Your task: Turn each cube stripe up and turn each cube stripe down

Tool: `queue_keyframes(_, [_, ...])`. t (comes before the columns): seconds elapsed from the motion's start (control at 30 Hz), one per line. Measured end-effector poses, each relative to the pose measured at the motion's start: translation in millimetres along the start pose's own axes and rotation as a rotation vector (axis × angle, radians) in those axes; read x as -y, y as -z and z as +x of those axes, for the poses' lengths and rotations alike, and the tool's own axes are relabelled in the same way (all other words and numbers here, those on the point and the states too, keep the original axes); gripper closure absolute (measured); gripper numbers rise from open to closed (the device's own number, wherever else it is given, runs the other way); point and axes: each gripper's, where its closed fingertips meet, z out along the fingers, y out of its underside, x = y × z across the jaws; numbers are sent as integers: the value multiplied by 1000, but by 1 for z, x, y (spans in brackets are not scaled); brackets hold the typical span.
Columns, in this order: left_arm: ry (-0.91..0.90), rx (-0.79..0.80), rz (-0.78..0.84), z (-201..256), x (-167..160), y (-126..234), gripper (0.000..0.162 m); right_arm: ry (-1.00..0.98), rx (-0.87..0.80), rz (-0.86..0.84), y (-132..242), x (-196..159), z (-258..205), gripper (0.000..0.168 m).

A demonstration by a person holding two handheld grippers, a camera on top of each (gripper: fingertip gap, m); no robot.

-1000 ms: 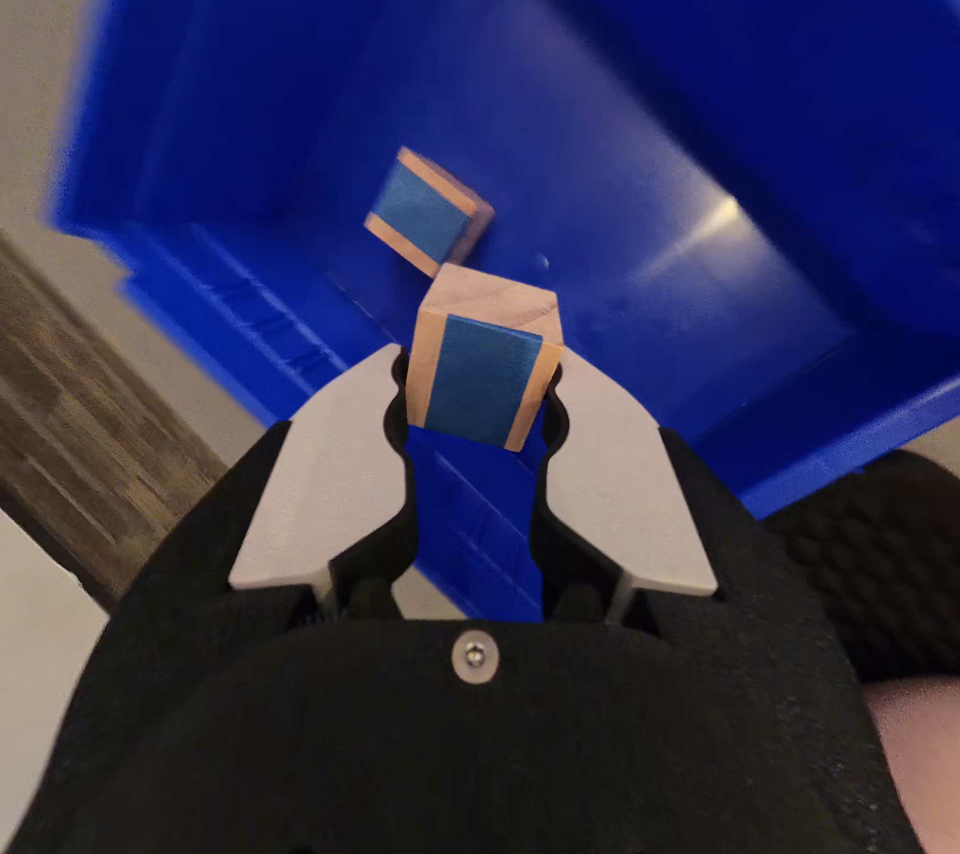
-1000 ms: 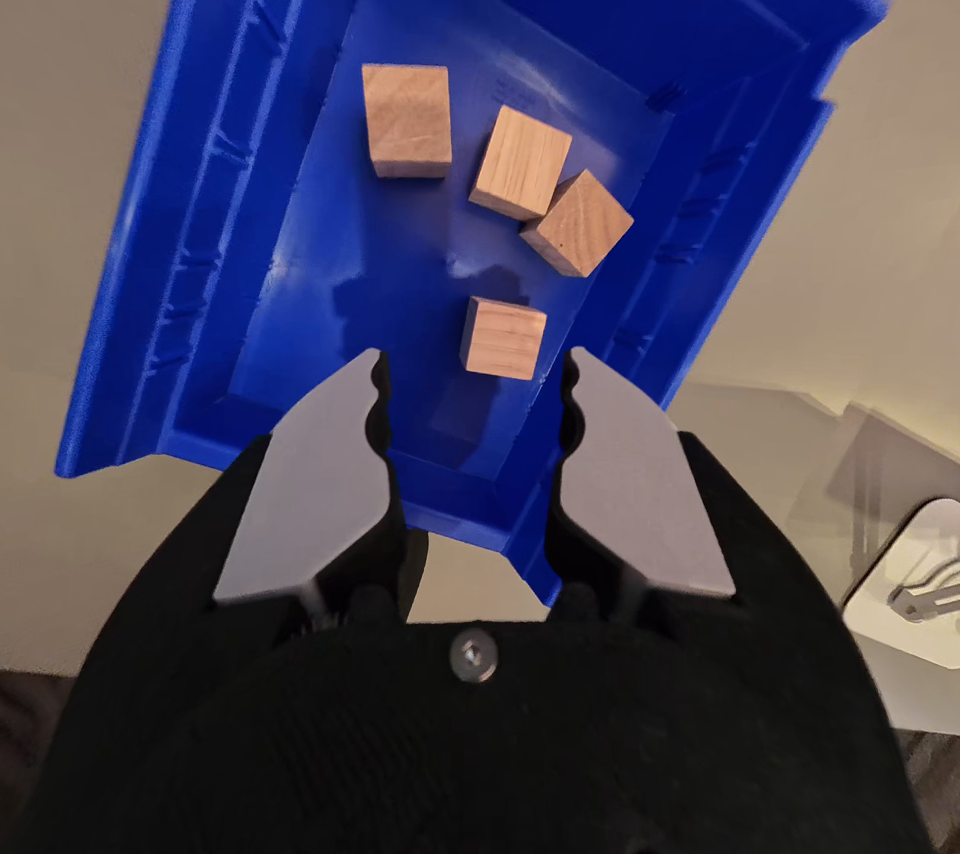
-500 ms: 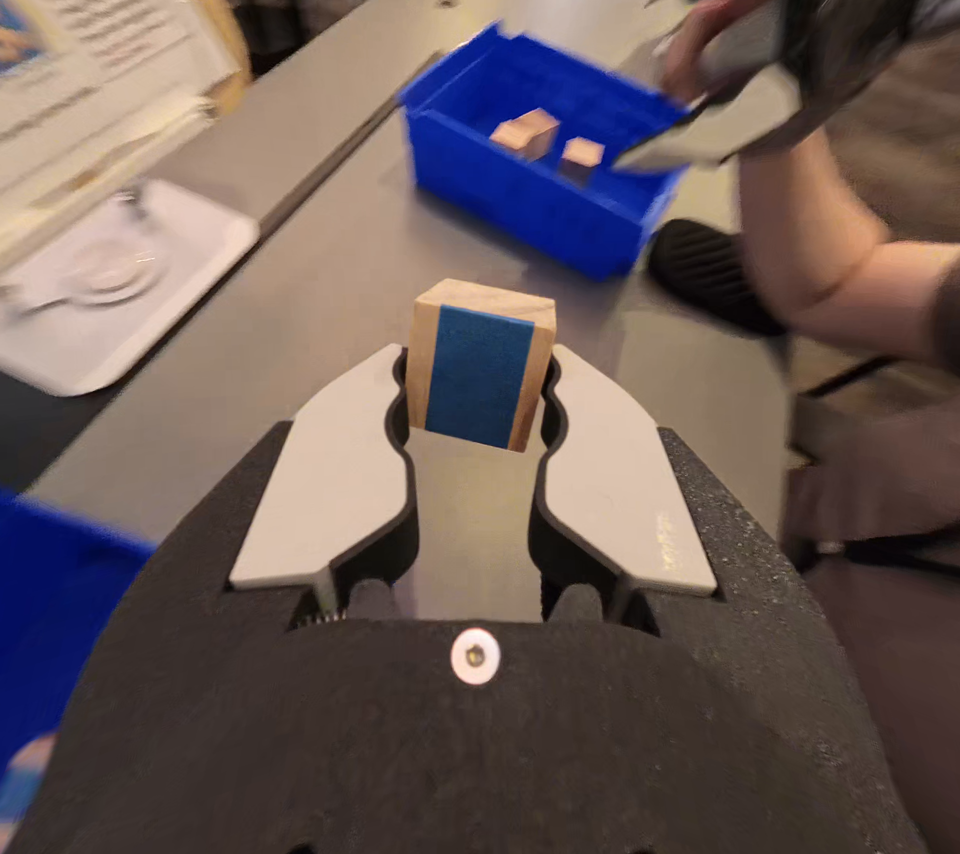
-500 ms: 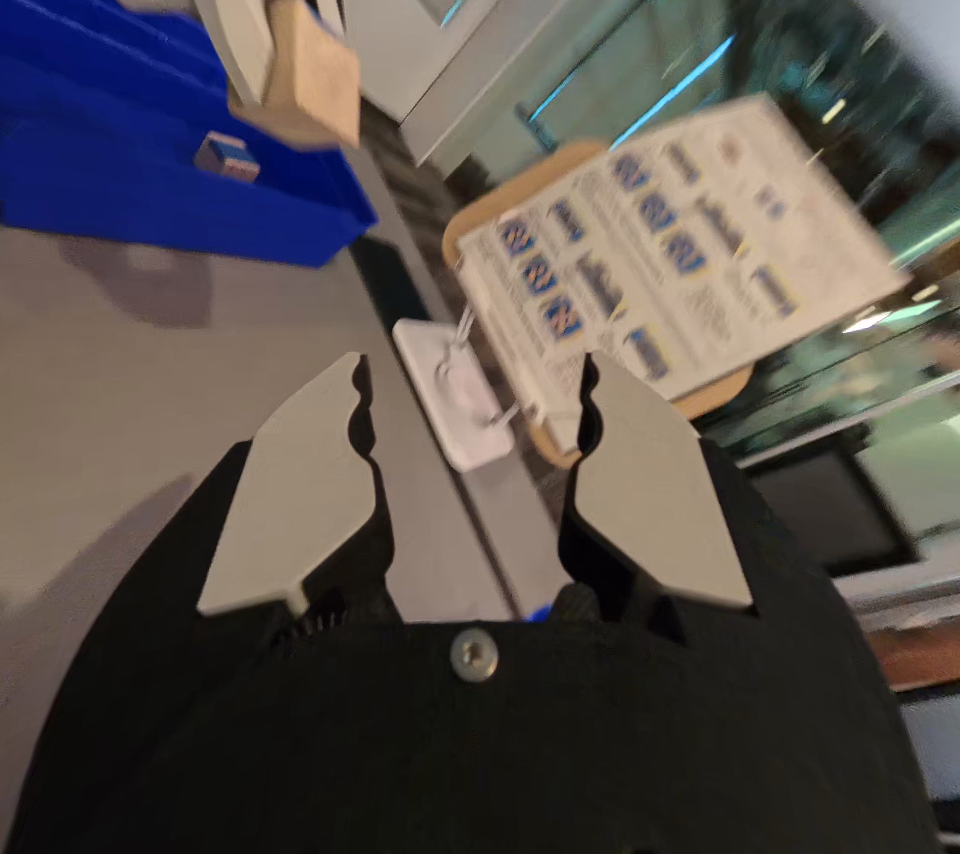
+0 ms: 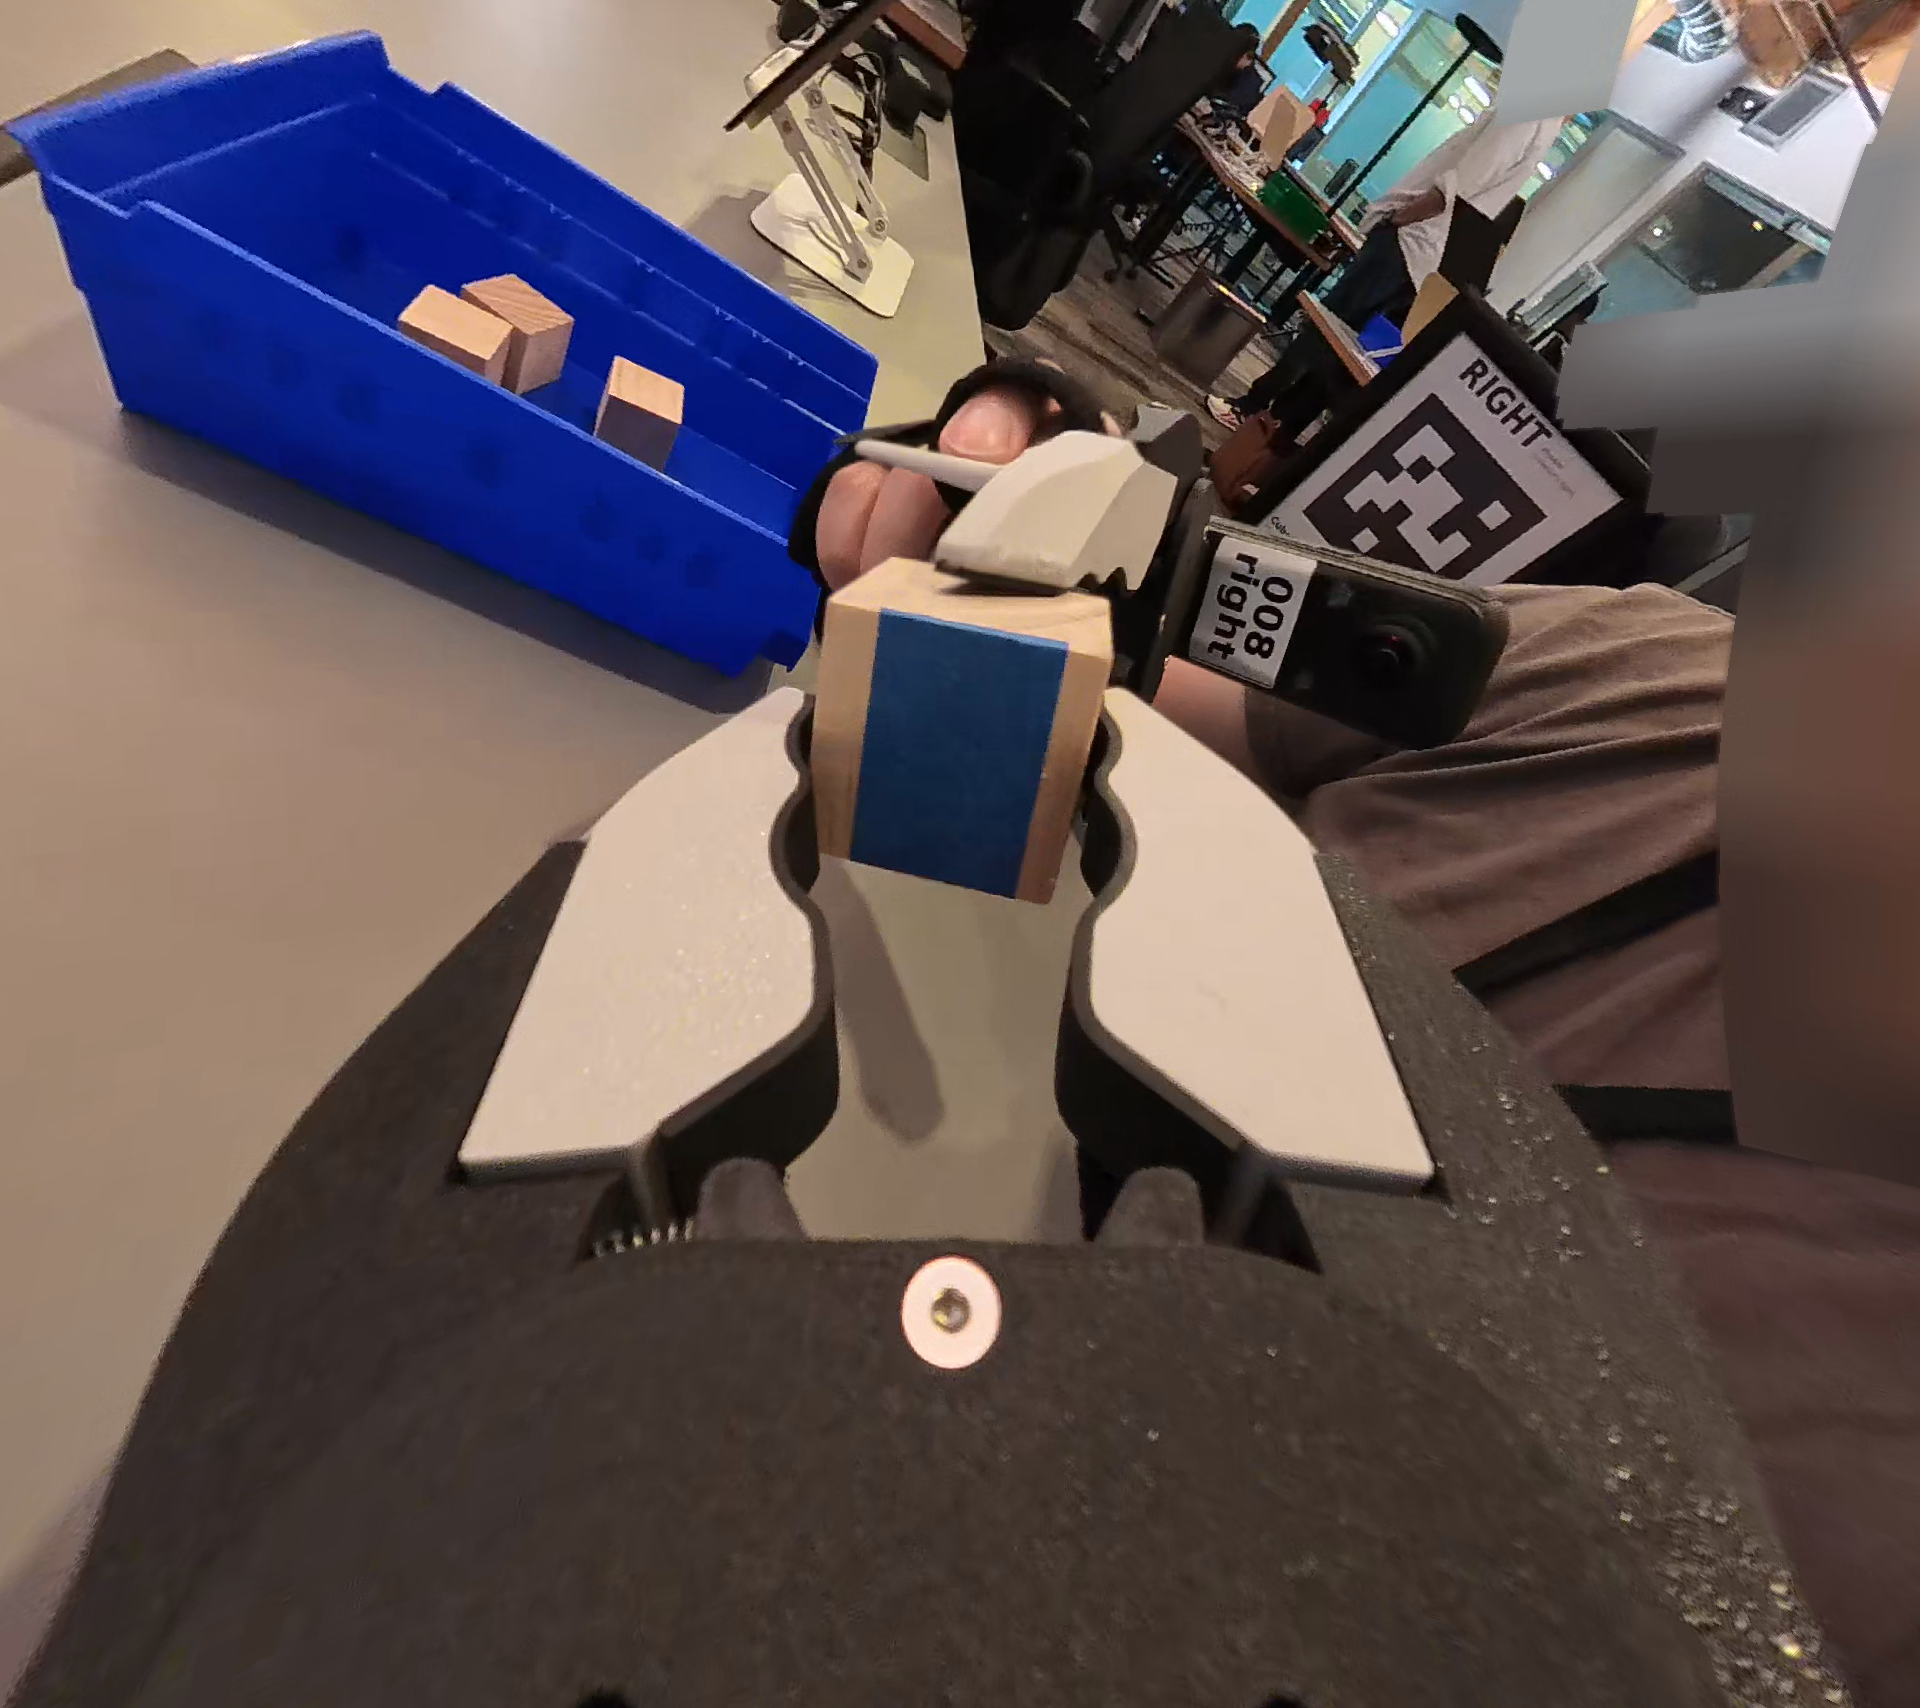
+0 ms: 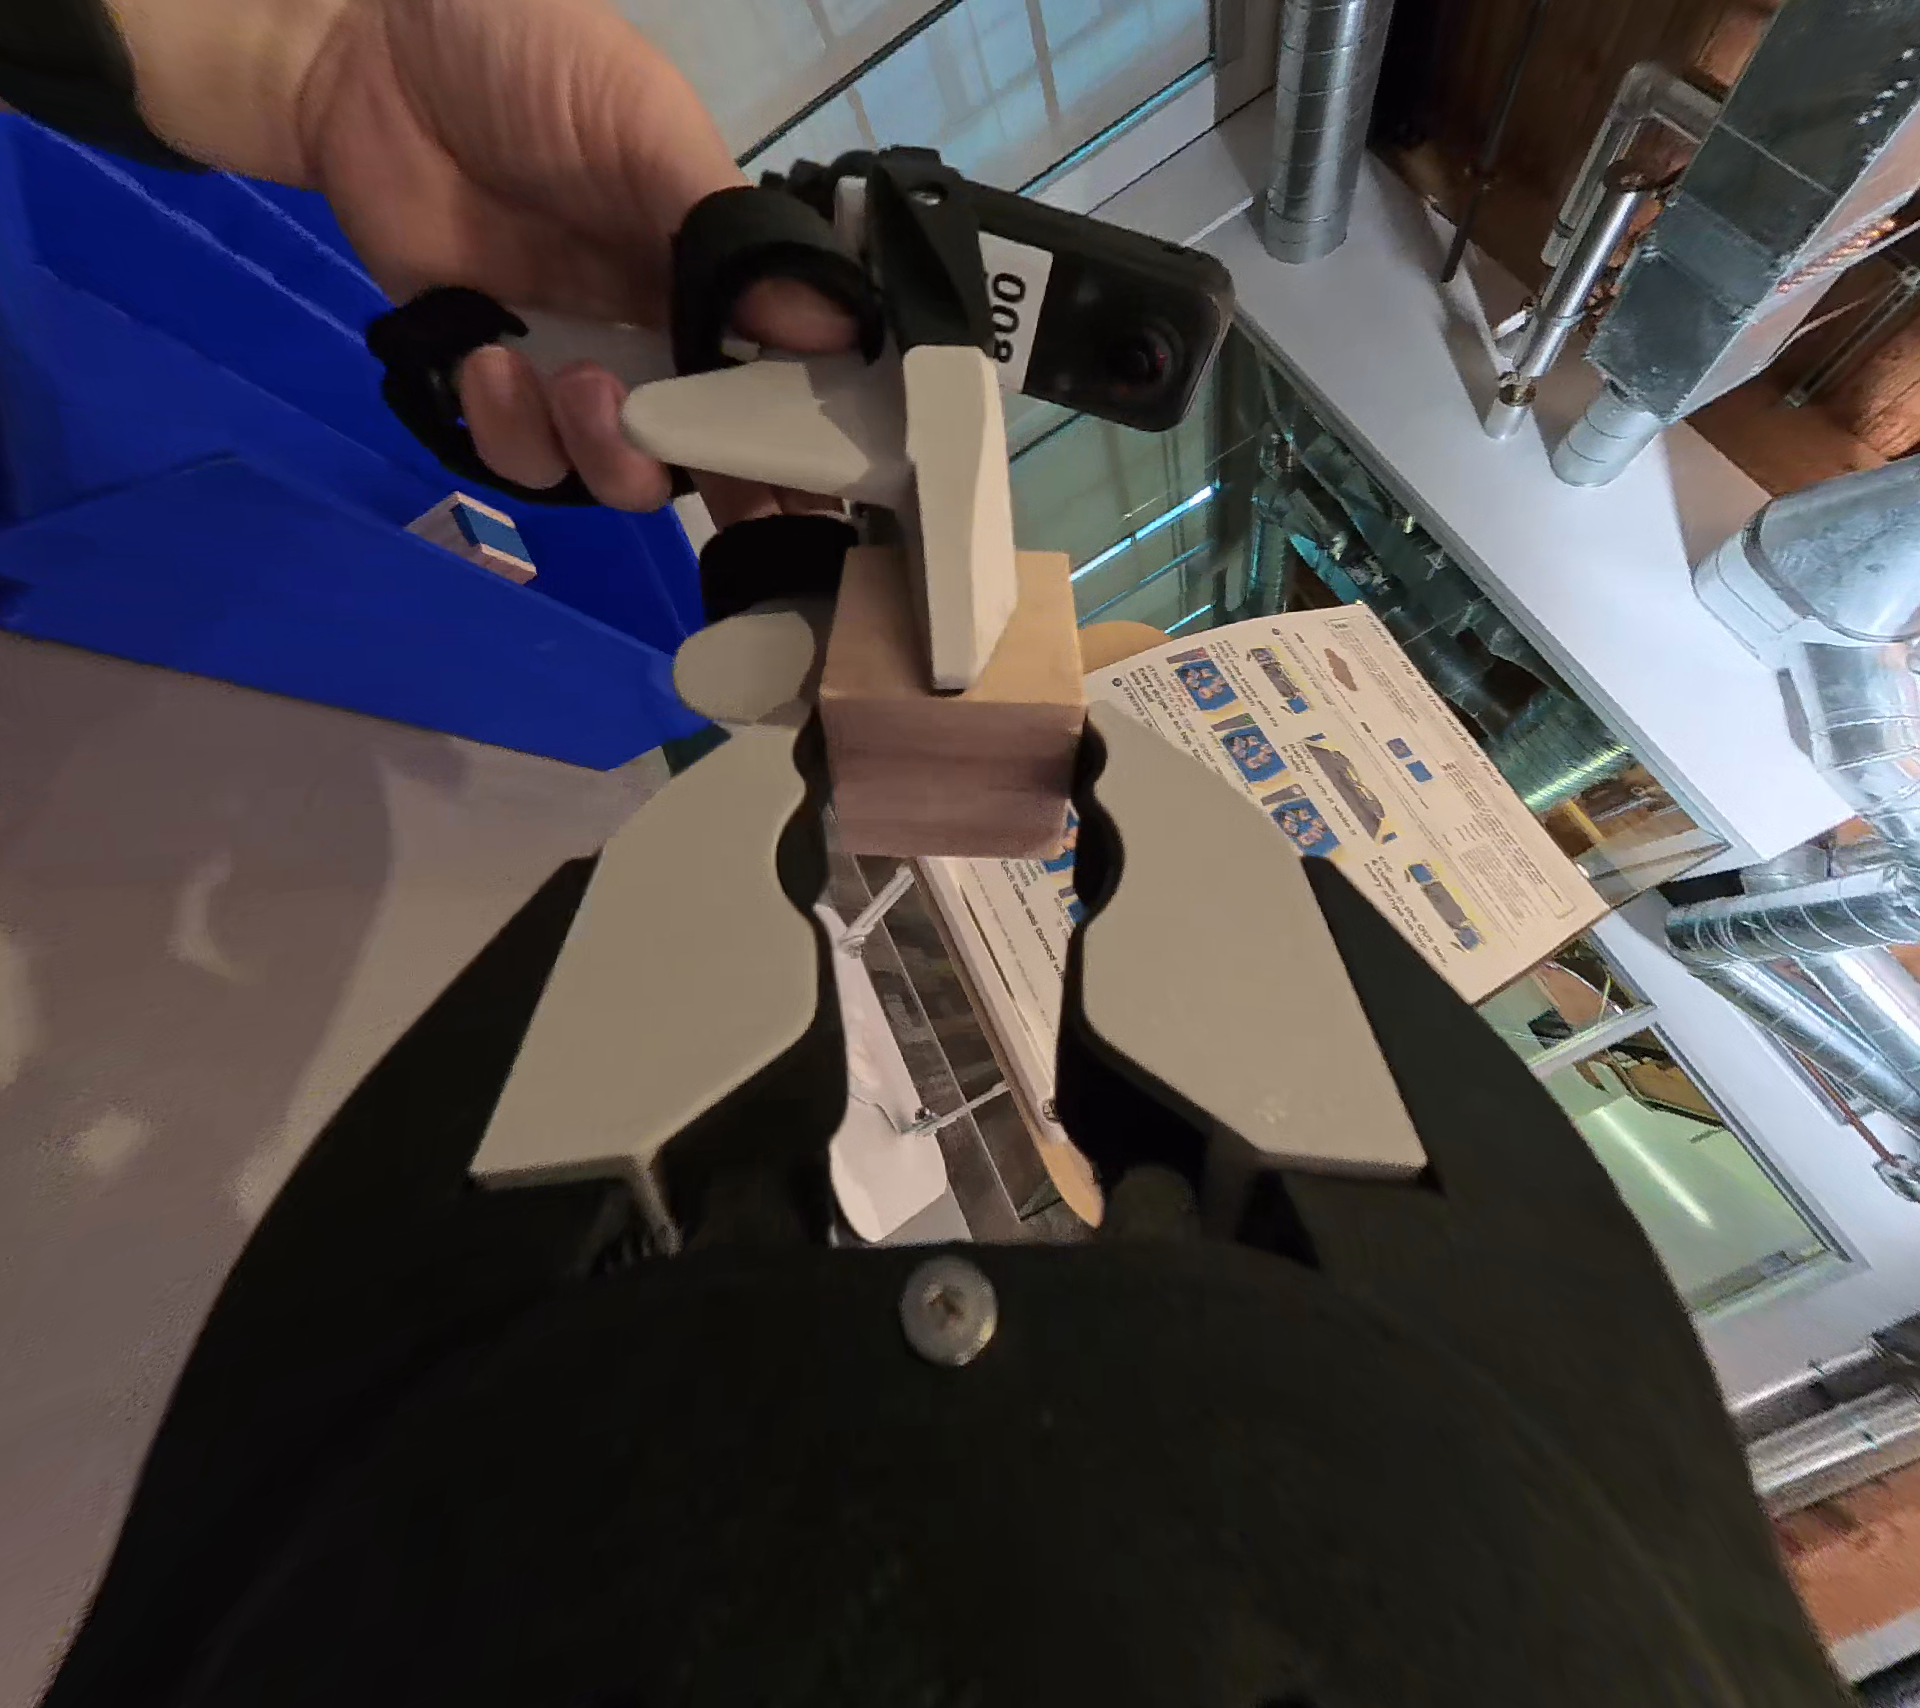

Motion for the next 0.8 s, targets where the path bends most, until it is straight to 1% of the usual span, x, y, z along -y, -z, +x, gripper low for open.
queue_keyframes(0.13, [-7, -39, -2, 7, 2, 1, 114, -42, 51, 29, 4, 6, 2, 124])
queue_keyframes(0.2, [-60, 32, 20, 1, 8, 11, 109, -31, 93, -13, 8, 1, 12, 123])
queue_keyframes(0.23, [-101, 103, 30, -5, 11, 20, 107, -30, 107, -79, 11, -10, 24, 123])
queue_keyframes(0.27, [-147, 185, 35, -12, 14, 30, 105, -50, 118, -178, 16, -27, 39, 123])
queue_keyframes(0.3, [-193, 266, 45, -17, 18, 41, 103, -119, 140, -314, 25, -51, 55, 123])
queue_keyframes(0.37, [-279, 403, 85, -21, 28, 65, 101, -370, 182, -607, 59, -108, 80, 123])
queue_keyframes(0.47, [-374, 552, 172, -19, 41, 95, 101, -817, 224, -1019, 134, -188, 79, 123])
queue_keyframes(0.53, [-417, 618, 209, -18, 42, 107, 101, -1028, 237, -1219, 173, -228, 63, 123])
queue_keyframes(0.6, [-441, 680, 213, -21, 42, 114, 104, -1156, 297, -1391, 201, -253, 38, 123])
queue_keyframes(0.7, [-422, 741, 134, -30, 33, 118, 106, -1177, 376, -1636, 232, -279, 6, 123])
queue_keyframes(0.73, [-410, 753, 112, -33, 29, 119, 106, -1183, 397, -1687, 237, -284, -2, 123])
queue_keyframes(0.8, [-379, 773, 72, -39, 22, 124, 110, -1218, 441, -1720, 238, -290, -16, 123])
